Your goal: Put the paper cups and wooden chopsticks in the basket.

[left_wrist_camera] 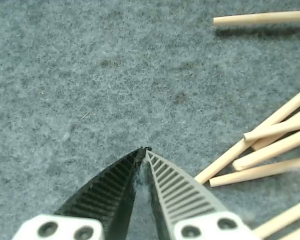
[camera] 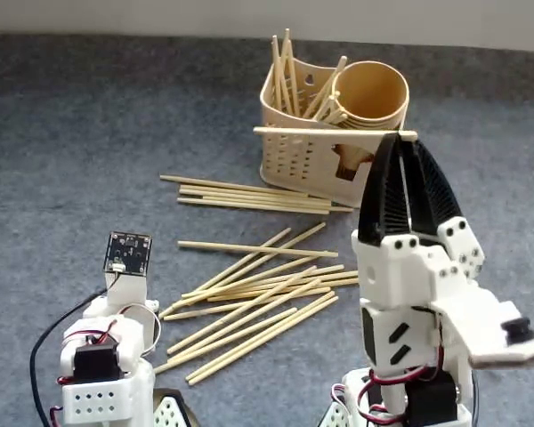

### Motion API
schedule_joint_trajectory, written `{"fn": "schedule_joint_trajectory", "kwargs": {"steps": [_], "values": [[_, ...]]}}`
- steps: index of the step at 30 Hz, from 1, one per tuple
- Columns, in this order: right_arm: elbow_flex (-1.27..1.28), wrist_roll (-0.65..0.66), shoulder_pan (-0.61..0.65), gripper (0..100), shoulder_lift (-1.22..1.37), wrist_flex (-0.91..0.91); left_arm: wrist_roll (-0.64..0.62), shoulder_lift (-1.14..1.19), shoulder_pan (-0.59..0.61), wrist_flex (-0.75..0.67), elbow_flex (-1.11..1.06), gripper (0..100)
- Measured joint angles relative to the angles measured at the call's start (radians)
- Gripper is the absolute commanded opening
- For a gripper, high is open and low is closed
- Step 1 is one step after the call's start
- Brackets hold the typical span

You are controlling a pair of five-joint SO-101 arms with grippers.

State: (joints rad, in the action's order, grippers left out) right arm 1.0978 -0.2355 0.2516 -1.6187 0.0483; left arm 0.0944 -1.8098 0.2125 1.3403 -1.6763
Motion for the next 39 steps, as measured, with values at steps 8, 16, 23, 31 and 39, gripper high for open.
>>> {"fn": "schedule_joint_trajectory", "kwargs": {"steps": [8, 16, 23, 31, 39], "values": [[0.0, 0.167, 0.0, 0.5, 0.104, -0.147, 0.0, 0.0, 0.0, 0.0, 0.0, 2], [0.0, 0.238, 0.0, 0.5, 0.348, -0.319, 0.0, 0.0, 0.0, 0.0, 0.0, 2], [-0.074, 0.272, 0.0, 0.5, 0.523, -0.321, 0.0, 0.0, 0.0, 0.0, 0.0, 2], [-0.285, 0.275, 0.0, 0.5, 0.758, -0.066, 0.0, 0.0, 0.0, 0.0, 0.0, 2], [-0.446, 0.275, 0.0, 0.5, 1.039, 0.095, 0.0, 0.0, 0.0, 0.0, 0.0, 2]]}}
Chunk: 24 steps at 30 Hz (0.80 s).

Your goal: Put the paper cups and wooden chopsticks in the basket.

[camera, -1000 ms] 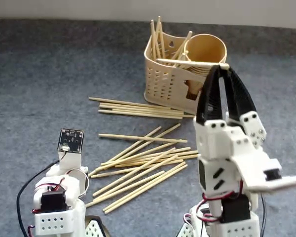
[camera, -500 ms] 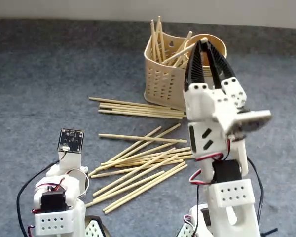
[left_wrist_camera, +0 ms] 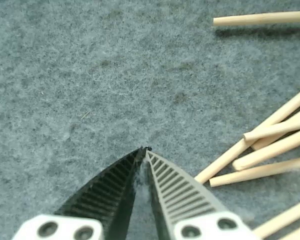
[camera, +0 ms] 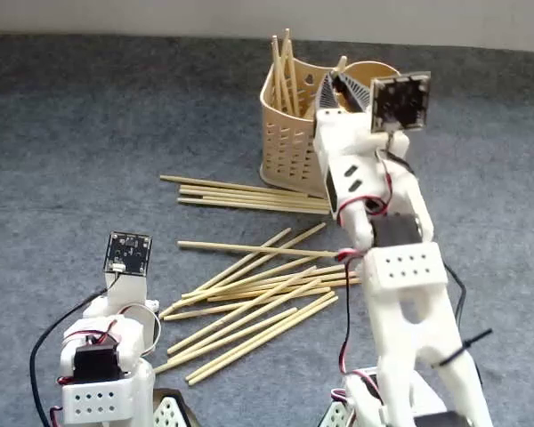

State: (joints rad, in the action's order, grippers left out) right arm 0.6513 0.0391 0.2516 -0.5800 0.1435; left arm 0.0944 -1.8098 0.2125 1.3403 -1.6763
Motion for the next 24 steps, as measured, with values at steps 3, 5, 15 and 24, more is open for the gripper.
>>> {"fn": "schedule_joint_trajectory", "kwargs": {"steps": [3, 5, 15, 24], "values": [[-0.049, 0.0, 0.009, 1.0, 0.097, 0.038, 0.0, 0.0, 0.0, 0.0, 0.0, 2], [-0.083, 0.0, 0.023, 1.1, 0.133, 0.06, 0.0, 0.0, 0.0, 0.0, 0.0, 2], [-0.153, 0.003, 0.061, 11.9, 0.209, 0.114, 0.0, 0.0, 0.0, 0.0, 0.0, 2], [-0.221, 0.002, 0.063, 11.9, 0.094, 0.347, 0.0, 0.0, 0.0, 0.0, 0.0, 2]]}}
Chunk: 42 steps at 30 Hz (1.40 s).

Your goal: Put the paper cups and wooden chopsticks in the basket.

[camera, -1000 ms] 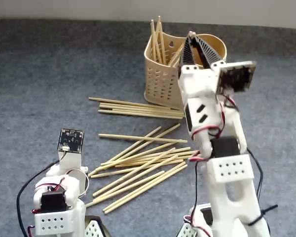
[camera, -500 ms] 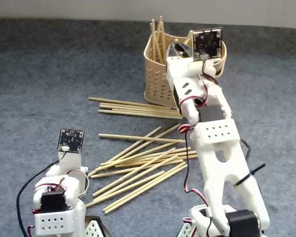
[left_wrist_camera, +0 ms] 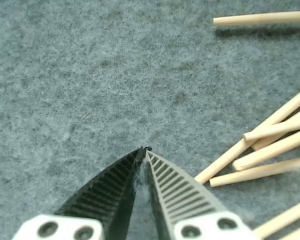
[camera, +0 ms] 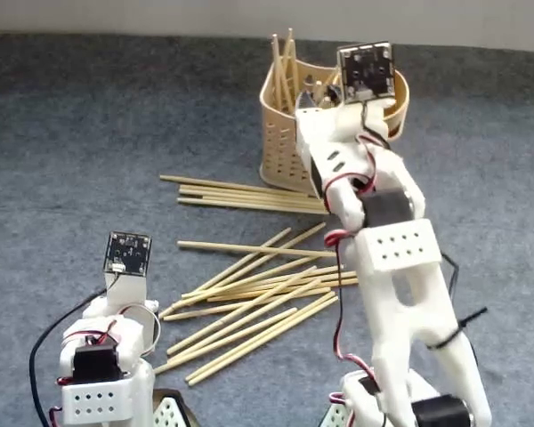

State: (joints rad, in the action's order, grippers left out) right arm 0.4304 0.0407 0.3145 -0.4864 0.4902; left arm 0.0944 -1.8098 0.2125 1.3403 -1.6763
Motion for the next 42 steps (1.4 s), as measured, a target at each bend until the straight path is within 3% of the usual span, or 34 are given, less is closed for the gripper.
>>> {"fn": "schedule_joint_trajectory", "kwargs": {"steps": [10, 18, 22, 30, 42], "values": [[-0.006, 0.0, 0.081, 11.9, -0.293, 0.325, 0.0, 0.0, 0.0, 0.0, 0.0, 2], [-0.002, -0.005, 0.084, 11.9, -0.334, 0.574, 0.0, 0.0, 0.0, 0.0, 0.0, 2], [0.051, -0.069, 0.084, 11.9, -0.342, 0.652, 0.0, 0.0, 0.0, 0.0, 0.0, 2], [0.252, -0.173, 0.04, 11.9, -0.342, 0.686, 0.0, 0.0, 0.0, 0.0, 0.0, 2], [0.434, -0.183, 0.04, 11.9, -0.285, 0.686, 0.0, 0.0, 0.0, 0.0, 0.0, 2]]}}
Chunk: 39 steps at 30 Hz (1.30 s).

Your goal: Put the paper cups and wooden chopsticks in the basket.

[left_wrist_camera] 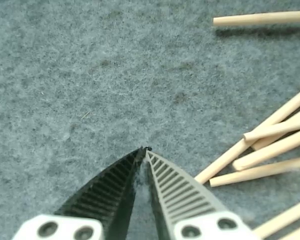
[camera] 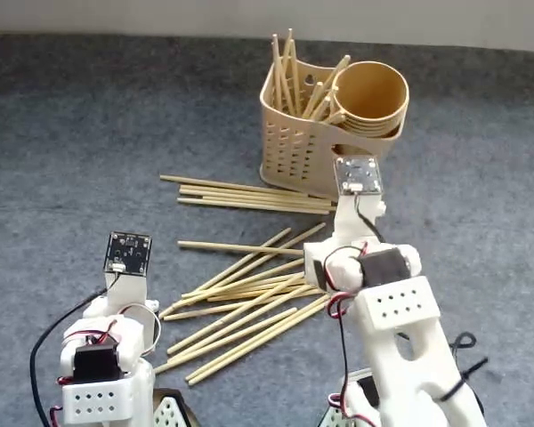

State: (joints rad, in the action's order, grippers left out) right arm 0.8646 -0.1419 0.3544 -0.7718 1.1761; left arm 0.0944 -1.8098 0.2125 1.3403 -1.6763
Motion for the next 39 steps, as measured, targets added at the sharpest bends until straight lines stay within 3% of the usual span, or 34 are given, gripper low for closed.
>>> {"fn": "schedule_joint_trajectory", "kwargs": {"steps": [13, 32, 37, 39], "values": [[0.0, -0.152, 0.0, 11.9, 0.402, -0.029, 0.0, 0.0, 0.0, 0.0, 0.0, 2], [-0.003, -0.181, -0.028, 11.8, 0.577, -0.157, 0.0, 0.0, 0.0, 0.0, 0.0, 2], [-0.003, -0.181, -0.029, 0.4, 0.609, -0.163, 0.0, 0.0, 0.0, 0.0, 0.0, 2], [-0.005, -0.181, -0.029, 0.9, 0.62, -0.164, 0.0, 0.0, 0.0, 0.0, 0.0, 2]]}}
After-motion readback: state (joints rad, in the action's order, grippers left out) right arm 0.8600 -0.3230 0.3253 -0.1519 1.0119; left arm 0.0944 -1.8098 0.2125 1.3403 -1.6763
